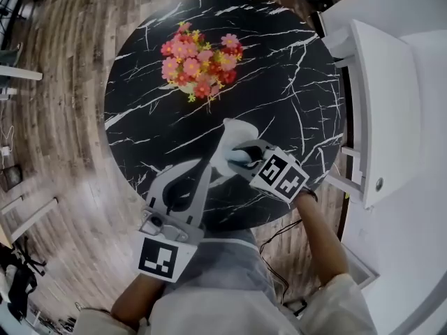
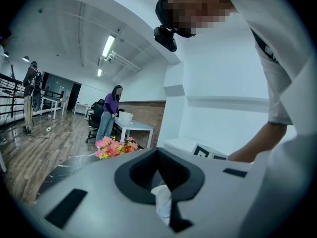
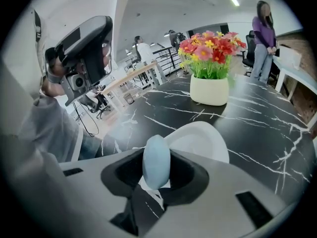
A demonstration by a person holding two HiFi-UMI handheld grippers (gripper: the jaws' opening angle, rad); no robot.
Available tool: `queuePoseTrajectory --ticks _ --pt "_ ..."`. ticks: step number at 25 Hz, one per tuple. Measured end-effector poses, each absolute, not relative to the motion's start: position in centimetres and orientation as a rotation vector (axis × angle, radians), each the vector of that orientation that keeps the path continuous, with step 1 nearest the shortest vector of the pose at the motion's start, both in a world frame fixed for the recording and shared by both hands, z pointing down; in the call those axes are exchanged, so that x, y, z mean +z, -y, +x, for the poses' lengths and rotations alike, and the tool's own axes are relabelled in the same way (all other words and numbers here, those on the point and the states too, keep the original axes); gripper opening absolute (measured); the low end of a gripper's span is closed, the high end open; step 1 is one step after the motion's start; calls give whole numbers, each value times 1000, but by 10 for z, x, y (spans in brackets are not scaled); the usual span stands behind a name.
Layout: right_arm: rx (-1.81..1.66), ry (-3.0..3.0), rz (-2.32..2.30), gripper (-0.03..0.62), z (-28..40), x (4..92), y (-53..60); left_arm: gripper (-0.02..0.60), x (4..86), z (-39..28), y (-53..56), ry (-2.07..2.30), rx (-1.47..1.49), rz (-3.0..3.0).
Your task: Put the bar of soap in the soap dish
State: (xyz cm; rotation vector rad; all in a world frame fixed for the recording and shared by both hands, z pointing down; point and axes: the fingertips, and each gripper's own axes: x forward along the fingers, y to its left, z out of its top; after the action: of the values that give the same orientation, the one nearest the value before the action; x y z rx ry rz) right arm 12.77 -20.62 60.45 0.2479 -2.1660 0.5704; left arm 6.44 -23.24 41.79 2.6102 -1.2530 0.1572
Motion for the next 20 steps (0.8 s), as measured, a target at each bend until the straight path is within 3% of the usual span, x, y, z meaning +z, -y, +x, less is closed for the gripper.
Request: queuePoseTrajectory --ticks 20 --pt "421 2114 282 176 130 593 222 2 415 62 226 1267 137 2604"
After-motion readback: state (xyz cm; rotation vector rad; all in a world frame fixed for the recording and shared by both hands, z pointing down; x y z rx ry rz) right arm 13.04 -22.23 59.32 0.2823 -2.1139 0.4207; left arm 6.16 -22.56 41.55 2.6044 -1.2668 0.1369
